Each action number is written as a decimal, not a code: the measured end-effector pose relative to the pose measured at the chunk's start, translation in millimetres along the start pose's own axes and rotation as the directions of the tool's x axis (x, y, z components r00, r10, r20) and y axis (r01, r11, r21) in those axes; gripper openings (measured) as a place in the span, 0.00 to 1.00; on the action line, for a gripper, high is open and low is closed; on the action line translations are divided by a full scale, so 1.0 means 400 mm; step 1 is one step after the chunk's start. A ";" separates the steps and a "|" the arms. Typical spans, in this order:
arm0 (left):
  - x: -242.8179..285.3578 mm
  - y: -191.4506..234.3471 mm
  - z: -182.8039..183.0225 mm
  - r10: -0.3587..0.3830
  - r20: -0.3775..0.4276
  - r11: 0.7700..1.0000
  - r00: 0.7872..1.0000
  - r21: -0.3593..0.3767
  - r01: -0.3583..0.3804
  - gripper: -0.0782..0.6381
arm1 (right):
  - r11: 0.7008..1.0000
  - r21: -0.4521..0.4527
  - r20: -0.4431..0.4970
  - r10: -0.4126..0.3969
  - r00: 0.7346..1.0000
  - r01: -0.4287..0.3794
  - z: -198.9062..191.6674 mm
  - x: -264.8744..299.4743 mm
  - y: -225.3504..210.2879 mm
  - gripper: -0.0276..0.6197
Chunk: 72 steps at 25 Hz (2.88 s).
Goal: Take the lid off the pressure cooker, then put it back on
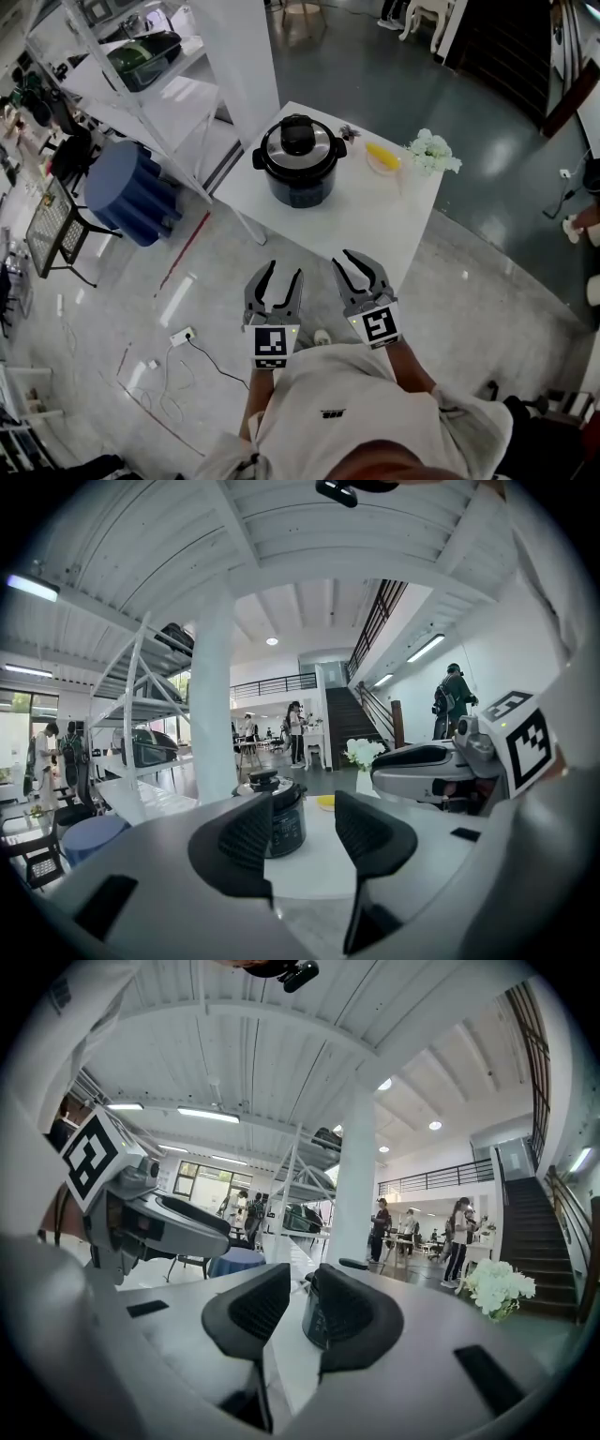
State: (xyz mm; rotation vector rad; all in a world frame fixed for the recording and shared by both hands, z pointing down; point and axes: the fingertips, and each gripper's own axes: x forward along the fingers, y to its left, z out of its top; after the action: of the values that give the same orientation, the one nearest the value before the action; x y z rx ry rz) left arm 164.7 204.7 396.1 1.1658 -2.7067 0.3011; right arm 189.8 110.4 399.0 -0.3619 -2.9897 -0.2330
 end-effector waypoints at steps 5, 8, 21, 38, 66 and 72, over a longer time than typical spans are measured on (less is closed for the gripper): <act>0.036 0.033 -0.006 -0.004 0.003 1.000 1.000 0.004 0.004 0.41 | 0.999 -0.041 0.026 0.001 1.000 0.000 -0.009 0.047 -0.016 0.16; 0.066 0.058 0.000 -0.014 0.007 1.000 1.000 0.006 0.014 0.41 | 0.999 -0.045 0.018 -0.009 1.000 0.010 -0.006 0.081 -0.029 0.16; 0.229 0.221 0.019 -0.111 0.007 0.994 0.994 0.022 0.111 0.41 | 0.995 -0.036 -0.009 -0.099 0.995 0.098 0.024 0.286 -0.090 0.16; 0.433 0.403 0.042 -0.285 0.016 0.956 0.958 0.081 0.283 0.41 | 0.965 -0.023 -0.053 -0.262 0.964 0.261 0.029 0.513 -0.142 0.16; 0.752 0.346 0.069 -0.339 -0.114 0.936 0.934 0.060 0.348 0.40 | 0.980 0.077 -0.141 -0.170 0.975 0.182 -0.069 0.641 -0.400 0.16; 0.789 0.333 0.077 -0.341 -0.152 0.929 0.927 0.093 0.357 0.40 | 0.986 0.104 -0.151 -0.112 0.982 0.128 -0.084 0.644 -0.411 0.16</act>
State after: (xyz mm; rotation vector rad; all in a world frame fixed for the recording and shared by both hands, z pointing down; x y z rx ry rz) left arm -148.7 67.0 427.6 1.5716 -2.3354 0.4726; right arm -95.7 5.4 444.8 -0.1456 -2.8676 -0.0955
